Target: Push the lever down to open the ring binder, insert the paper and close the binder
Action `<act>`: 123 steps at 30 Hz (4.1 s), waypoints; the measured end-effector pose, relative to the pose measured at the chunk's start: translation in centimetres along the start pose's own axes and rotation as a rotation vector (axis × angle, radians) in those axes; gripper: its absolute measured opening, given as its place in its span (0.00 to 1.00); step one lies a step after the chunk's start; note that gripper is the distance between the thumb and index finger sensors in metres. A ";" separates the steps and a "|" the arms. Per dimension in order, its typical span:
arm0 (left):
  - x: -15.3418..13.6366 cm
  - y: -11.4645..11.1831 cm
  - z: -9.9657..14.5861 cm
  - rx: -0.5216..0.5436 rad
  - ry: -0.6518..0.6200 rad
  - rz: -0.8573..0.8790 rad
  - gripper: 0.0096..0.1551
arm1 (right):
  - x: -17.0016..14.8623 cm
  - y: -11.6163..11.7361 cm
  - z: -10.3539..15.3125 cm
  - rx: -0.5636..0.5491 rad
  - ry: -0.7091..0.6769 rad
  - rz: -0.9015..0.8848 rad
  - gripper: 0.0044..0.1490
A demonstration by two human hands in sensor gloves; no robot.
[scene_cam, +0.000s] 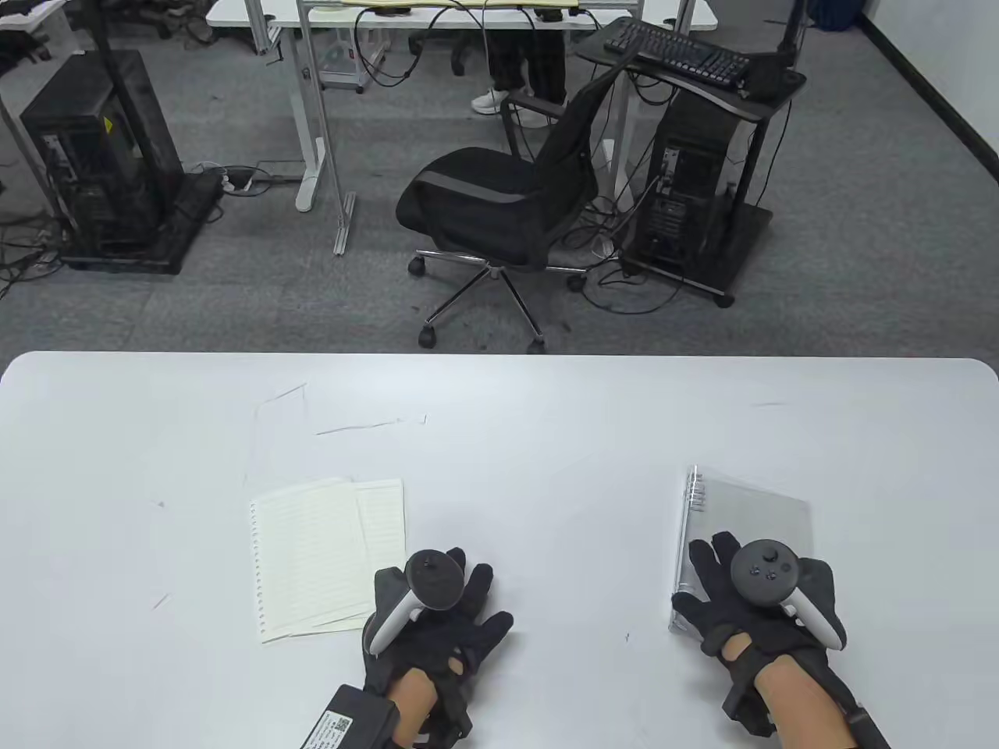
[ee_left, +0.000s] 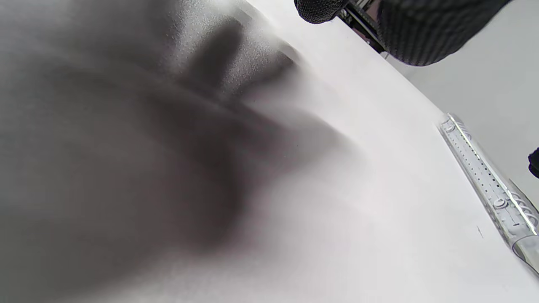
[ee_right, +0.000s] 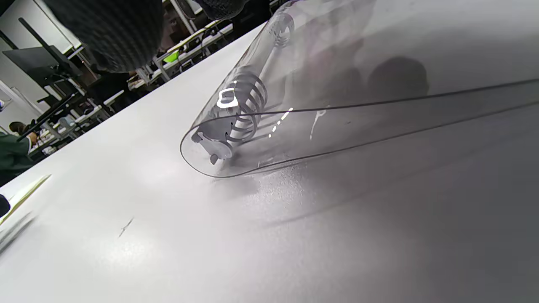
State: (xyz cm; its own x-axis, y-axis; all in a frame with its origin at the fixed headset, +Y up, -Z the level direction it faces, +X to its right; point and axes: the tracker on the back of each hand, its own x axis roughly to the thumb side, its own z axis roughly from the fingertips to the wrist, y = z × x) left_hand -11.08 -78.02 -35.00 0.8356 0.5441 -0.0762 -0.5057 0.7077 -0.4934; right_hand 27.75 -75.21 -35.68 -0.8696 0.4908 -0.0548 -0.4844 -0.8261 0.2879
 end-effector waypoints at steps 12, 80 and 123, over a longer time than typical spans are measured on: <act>0.4 0.2 0.4 0.021 -0.018 0.002 0.46 | -0.8 -0.3 0.1 -0.027 -0.006 -0.022 0.51; 0.4 -0.2 0.0 -0.040 0.000 -0.024 0.46 | -10.5 -2.4 -0.7 -0.235 0.530 -0.027 0.60; 0.6 -0.7 -0.2 -0.047 0.000 -0.048 0.45 | -2.6 -5.9 2.0 -0.479 0.184 -0.165 0.31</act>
State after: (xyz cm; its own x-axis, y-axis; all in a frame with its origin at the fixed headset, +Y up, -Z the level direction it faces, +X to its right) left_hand -10.20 -78.33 -34.89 0.8586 0.5100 -0.0513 -0.4544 0.7110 -0.5366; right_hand 33.03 -71.06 -35.37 -0.7601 0.6034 -0.2411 -0.5678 -0.7972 -0.2051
